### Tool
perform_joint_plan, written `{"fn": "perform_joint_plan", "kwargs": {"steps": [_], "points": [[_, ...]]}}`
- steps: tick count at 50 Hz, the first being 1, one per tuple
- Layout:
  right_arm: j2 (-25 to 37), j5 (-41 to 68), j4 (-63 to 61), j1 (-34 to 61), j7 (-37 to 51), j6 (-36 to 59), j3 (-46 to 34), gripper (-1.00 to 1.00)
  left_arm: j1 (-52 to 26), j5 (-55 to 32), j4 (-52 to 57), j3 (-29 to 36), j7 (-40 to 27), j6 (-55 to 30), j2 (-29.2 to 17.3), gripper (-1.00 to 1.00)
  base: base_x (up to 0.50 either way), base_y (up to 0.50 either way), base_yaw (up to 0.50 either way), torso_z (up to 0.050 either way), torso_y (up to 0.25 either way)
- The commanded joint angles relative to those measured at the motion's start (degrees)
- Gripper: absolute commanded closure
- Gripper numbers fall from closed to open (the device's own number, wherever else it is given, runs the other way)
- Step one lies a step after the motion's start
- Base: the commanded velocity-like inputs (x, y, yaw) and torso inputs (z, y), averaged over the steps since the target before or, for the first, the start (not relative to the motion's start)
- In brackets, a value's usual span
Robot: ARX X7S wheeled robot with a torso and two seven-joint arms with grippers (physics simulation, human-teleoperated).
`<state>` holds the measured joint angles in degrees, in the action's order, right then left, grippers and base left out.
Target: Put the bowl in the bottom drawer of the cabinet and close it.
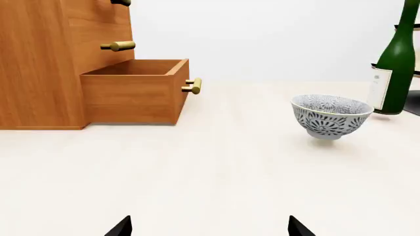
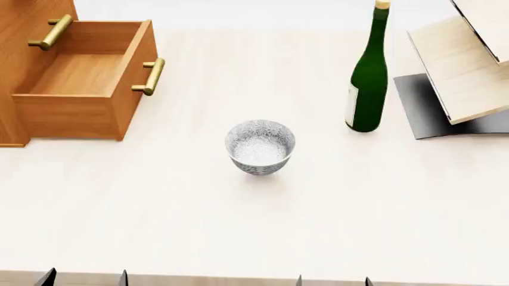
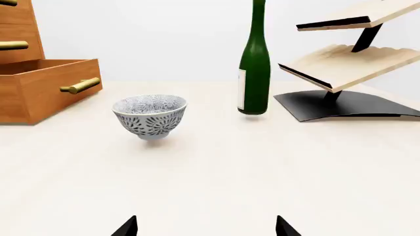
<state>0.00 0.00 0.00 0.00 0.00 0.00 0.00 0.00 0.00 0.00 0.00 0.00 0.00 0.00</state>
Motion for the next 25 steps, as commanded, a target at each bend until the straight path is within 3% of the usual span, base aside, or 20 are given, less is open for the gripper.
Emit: {"fn": "perform_joint_plan", "kwargs": {"steps": [1, 5, 6, 8, 9, 10, 12, 14, 15, 25], "points": [[0.79, 1.18, -0.76, -0.26, 1.33, 0.64, -0.99, -1.0, -0.3, -0.75, -0.46, 1.08, -1.19, 0.3, -0.89, -1.0, 0.0, 0.0, 0.0, 0.0, 0.0], [1.69, 2.57, -0.42, 0.0, 2.24, 0.71, -1.83, -1.0, 0.69, -2.62, 7.97, 2.06, -2.1, -6.17, -1.85, -1.0, 0.0, 0.0, 0.0, 0.0, 0.0], [1.87, 2.74, -0.22, 0.07, 2.39, 0.63, -2.04, -1.0, 0.15, -2.71, 2.18, 2.19, -2.01, -0.95, -1.89, -1.0, 0.0, 0.0, 0.0, 0.0, 0.0], [2.2, 3.09, 0.18, 0.17, 2.6, 0.5, -2.38, -1.0, 0.16, -2.95, 4.94, 2.53, -2.57, -3.85, -2.29, -1.0, 0.0, 0.0, 0.0, 0.0, 0.0], [2.35, 3.24, 0.36, 0.21, 2.68, 0.45, -2.56, -1.0, -0.15, -2.91, 0.93, 2.72, -2.56, -0.16, -2.31, -1.0, 0.0, 0.0, 0.0, 0.0, 0.0], [2.5, 3.26, 0.54, 0.28, 2.81, 0.43, -2.78, -1.0, 0.52, -3.21, 8.12, 2.86, -3.08, -6.73, -2.68, -1.0, 0.0, 0.0, 0.0, 0.0, 0.0], [2.75, 3.51, 0.64, 0.38, 3.03, 0.48, -3.04, -1.0, 0.91, -3.64, 9.73, 3.21, -3.11, -8.2, -3.08, -1.0, 0.0, 0.0, 0.0, 0.0, 0.0], [2.86, 3.6, 0.72, 0.42, 3.15, 0.51, -3.18, -1.0, 1.16, -3.83, 9.94, 3.62, -2.61, -7.59, -3.44, -1.0, 0.0, 0.0, 0.0, 0.0, 0.0], [0.54, 1.19, 0.36, 0.28, 0.43, 1.0, -0.44, -1.0, 0.88, -0.38, 8.59, 0.89, -0.34, -8.06, -0.67, -1.0, 0.0, 0.0, 0.0, 0.0, 0.0], [2.44, 3.33, 0.16, 0.4, 2.7, 1.09, -2.55, -1.0, 0.11, -1.45, 9.36, 2.78, -3.6, -8.59, -2.49, -1.0, 0.0, 0.0, 0.0, 0.0, 0.0]]}}
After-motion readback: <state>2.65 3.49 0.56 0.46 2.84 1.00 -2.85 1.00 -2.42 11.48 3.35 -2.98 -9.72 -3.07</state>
